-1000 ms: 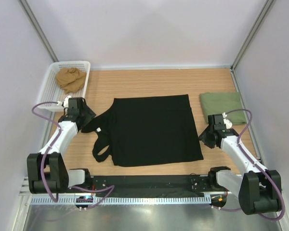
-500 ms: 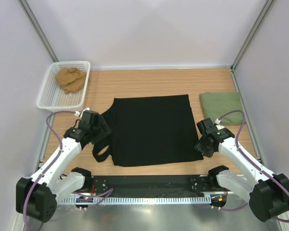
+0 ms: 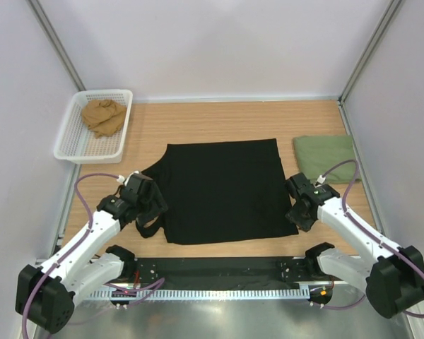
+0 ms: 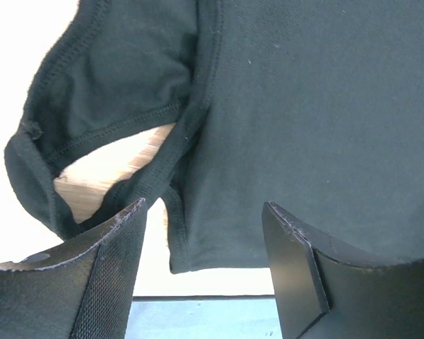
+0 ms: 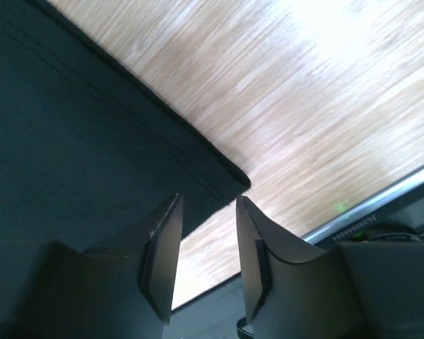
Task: Fold and stack the tank tops
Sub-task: Flatten the tank top out, then fold the tank top
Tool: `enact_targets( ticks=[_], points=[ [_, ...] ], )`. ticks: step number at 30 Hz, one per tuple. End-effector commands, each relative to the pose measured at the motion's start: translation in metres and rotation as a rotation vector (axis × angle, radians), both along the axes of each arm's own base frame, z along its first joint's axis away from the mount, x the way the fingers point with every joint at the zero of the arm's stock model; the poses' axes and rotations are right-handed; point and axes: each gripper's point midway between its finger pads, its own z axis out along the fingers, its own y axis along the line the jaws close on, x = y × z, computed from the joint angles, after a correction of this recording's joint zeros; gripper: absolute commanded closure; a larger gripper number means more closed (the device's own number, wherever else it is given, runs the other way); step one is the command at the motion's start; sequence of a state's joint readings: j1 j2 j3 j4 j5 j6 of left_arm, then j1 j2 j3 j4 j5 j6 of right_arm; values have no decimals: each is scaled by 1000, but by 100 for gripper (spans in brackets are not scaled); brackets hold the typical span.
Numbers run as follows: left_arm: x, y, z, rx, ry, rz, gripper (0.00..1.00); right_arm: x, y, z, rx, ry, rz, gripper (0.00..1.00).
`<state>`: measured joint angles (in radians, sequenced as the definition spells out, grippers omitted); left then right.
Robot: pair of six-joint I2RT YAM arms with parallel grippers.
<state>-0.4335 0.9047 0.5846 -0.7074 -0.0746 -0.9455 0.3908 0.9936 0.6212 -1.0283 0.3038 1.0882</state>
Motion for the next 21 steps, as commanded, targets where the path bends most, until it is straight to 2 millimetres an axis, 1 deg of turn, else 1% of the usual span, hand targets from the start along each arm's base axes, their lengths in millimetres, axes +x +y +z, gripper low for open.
enact_targets(
  ticks=[1, 2, 3, 4, 6, 13, 16, 17, 19, 21],
  points=[
    [-1, -9, 5, -37, -4, -15, 33, 7, 4, -10, 2, 4, -40, 59],
    [-3, -11, 4, -41, 2, -24, 33, 5, 1, -13, -19, 17, -46, 60],
    [-5, -12, 2, -44, 8, -30, 33, 5, 3, -17, -12, 30, -36, 60],
    [-6, -14, 1, -48, 14, -35, 33, 0, 2, -23, -12, 48, -44, 60],
    [-10, -16, -2, -49, 23, -45, 33, -4, 3, -31, -8, 59, -57, 61],
    [-16, -26, -5, -78, 34, -70, 33, -4, 2, -35, -40, 76, -76, 62],
    [-18, -29, -8, -78, 44, -84, 34, -4, 3, -38, -36, 83, -76, 77],
    [-20, -30, -9, -76, 50, -89, 34, -4, 4, -37, -31, 82, -75, 88],
    [-24, -33, -12, -76, 61, -100, 36, -3, 5, -35, -27, 72, -77, 99],
    [-27, -35, -15, -76, 74, -103, 39, 1, 5, -28, -21, 45, -79, 99]
  ],
)
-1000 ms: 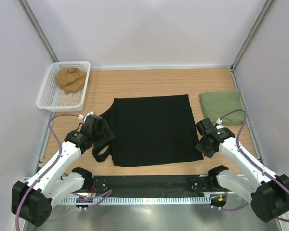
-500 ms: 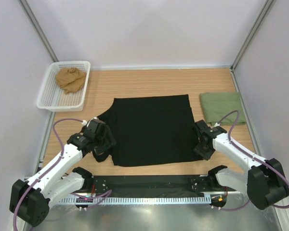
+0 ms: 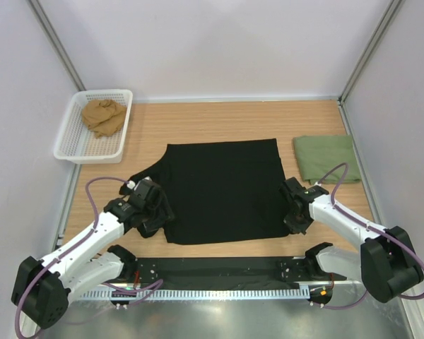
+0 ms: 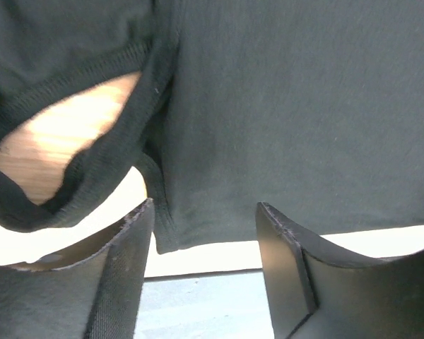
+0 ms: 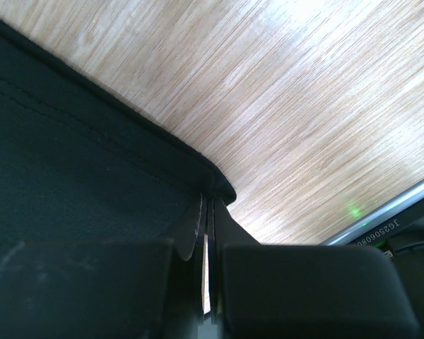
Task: Fold and stack the tank tops
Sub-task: Fold the tank top
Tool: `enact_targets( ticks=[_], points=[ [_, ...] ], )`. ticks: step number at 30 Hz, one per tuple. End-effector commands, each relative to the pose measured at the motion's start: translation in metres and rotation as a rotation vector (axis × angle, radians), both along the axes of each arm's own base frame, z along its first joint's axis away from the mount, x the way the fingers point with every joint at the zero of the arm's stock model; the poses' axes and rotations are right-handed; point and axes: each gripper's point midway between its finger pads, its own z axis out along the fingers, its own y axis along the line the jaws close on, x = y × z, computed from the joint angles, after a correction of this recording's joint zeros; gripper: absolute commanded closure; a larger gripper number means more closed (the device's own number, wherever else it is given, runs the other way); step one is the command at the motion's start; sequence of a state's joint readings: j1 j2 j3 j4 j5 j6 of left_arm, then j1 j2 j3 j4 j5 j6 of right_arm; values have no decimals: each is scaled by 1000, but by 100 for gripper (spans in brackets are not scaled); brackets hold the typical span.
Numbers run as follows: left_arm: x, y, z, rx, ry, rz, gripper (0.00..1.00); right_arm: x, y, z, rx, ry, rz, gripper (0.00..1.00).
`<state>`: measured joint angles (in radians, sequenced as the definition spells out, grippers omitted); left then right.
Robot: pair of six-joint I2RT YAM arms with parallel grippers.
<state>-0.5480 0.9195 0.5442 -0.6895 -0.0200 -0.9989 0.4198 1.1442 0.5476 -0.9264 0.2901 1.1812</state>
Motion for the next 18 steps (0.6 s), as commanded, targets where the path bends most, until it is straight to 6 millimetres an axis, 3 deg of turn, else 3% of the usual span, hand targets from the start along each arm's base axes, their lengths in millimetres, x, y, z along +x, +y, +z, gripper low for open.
enact_targets(
  ticks=[1, 8, 18],
  points=[
    [-6, -11, -2, -30, 13, -20, 41, 12, 0, 12, -6, -61, -22, 99],
    [-30, -19, -7, -22, 85, -36, 47, 24, 2, 26, 0, -122, -17, 99],
    [-50, -15, -11, 50, 134, -36, 50, 25, 9, 14, 41, -125, -7, 99]
  ],
)
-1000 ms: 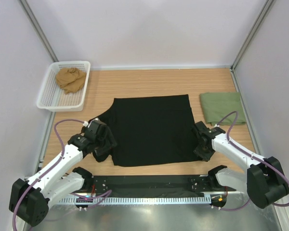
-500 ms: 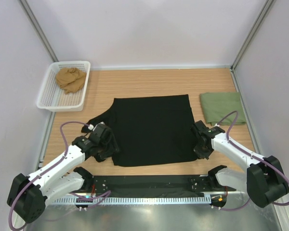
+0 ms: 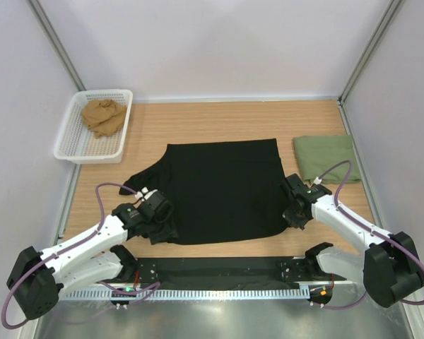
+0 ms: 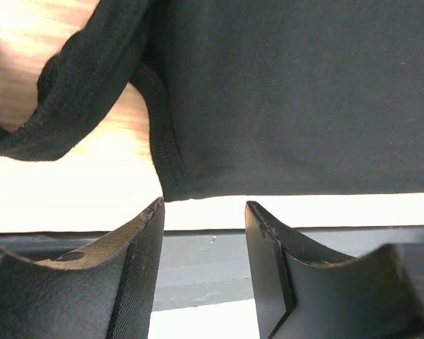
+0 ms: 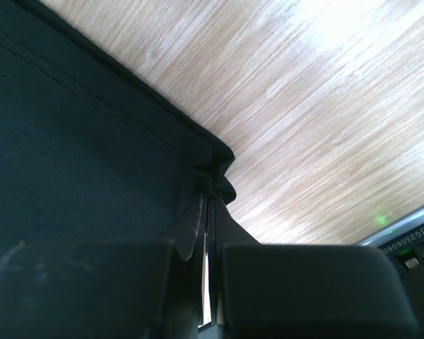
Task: Fold and stack the tank tops
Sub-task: Fold the tank top
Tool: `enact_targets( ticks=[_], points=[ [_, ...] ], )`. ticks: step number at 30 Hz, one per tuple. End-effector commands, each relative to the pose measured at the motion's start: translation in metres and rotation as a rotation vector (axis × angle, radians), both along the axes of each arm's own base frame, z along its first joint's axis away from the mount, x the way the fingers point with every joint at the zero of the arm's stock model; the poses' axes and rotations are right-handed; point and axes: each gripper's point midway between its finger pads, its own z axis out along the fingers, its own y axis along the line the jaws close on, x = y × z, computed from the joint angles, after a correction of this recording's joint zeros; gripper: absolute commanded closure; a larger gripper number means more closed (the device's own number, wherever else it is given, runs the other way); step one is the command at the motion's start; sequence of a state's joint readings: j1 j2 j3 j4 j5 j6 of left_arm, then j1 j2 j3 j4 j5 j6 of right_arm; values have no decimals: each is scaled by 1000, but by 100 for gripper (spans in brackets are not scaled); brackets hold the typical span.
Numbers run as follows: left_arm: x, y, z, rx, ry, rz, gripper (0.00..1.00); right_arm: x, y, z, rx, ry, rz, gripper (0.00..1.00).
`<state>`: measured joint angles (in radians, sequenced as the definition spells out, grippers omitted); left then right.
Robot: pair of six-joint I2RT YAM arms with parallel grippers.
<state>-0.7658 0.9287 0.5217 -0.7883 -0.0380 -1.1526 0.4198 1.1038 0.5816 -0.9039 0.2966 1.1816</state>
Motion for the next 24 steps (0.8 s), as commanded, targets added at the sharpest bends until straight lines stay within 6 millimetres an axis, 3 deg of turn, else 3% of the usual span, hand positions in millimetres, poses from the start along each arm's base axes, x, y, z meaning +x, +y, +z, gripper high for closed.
enact_targets(
  ticks=[1, 4, 11, 19, 22, 23, 24],
  points=[
    [-1, 1, 3, 20, 9, 30, 50, 6, 2, 0, 12, -36, -6, 99],
    [-5, 4, -6, 16, 17, 53, 53, 7, 3, 1, 11, -41, 2, 99],
    [8, -2, -15, 37, -8, 48, 66, 7, 3, 4, 15, -43, 5, 99],
    [8, 13, -28, 142, -12, 47, 65, 5, 2, 6, 14, -51, 4, 99],
    [6, 16, -34, 160, -6, 44, 77, 4, 1, 6, 12, -50, 4, 99],
    [6, 17, -34, 162, -3, 43, 89, 4, 1, 6, 12, -50, 2, 99],
    [6, 17, -35, 165, -3, 41, 94, 4, 1, 6, 12, -50, 2, 99]
  ],
)
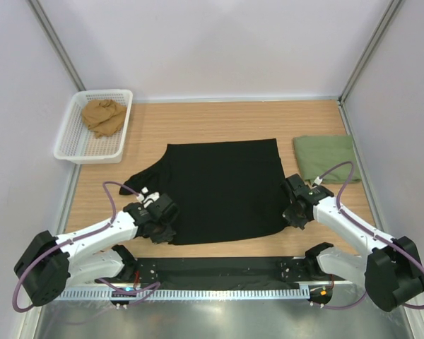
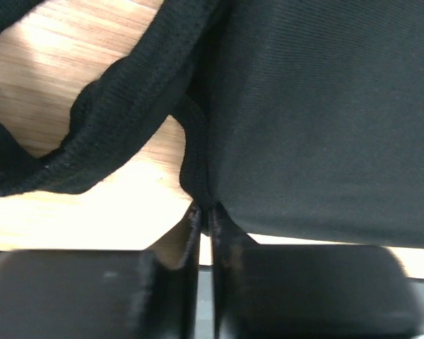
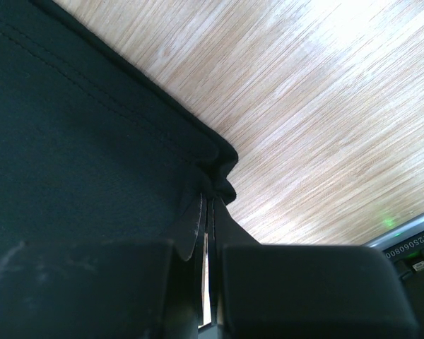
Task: Fold and stack the tank tops
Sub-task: Fold the tank top
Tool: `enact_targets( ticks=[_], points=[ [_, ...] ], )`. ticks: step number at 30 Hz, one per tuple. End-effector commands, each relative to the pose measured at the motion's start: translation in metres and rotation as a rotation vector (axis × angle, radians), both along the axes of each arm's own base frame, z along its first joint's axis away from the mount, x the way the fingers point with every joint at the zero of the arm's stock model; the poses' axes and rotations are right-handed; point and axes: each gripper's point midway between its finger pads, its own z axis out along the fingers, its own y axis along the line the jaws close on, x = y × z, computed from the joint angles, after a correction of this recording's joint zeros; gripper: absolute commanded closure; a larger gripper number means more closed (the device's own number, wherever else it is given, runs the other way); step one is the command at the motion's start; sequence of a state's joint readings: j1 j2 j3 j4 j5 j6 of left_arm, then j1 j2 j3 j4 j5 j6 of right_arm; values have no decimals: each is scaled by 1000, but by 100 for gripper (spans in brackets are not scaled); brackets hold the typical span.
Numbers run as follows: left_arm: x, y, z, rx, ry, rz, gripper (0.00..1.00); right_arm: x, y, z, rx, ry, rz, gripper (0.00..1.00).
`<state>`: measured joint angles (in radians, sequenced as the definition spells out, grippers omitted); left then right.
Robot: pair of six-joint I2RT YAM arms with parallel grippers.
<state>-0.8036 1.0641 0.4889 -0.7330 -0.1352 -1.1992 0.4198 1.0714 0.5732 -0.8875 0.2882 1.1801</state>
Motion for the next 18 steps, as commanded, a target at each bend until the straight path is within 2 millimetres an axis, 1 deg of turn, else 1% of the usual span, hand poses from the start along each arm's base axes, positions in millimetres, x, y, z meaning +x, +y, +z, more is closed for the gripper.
enact_targets(
  ticks=[1, 4, 6, 11, 12, 16, 18],
  points=[
    [2, 6, -5, 35, -22, -2, 99, 1, -2, 4, -14, -16, 0, 99],
    [1, 5, -3, 18, -20, -2, 100, 1, -3, 7, -15, -22, 3, 99],
    [3, 0, 6, -14, -36, 2, 100, 3, -3, 11, -15, -31, 0, 99],
    [4, -8, 27, -51, -40, -17, 100, 10, -5, 30, -32, -64, 1, 99],
    [7, -10, 32, -52, -52, -23, 100, 12, -6, 34, -35, -77, 2, 99],
    [16, -5, 38, -9, -83, -29, 100, 26, -4, 49, -42, -121, 4, 99],
    [20, -9, 41, -1, -81, -41, 100, 31, -5, 51, -62, -115, 8, 99]
  ],
)
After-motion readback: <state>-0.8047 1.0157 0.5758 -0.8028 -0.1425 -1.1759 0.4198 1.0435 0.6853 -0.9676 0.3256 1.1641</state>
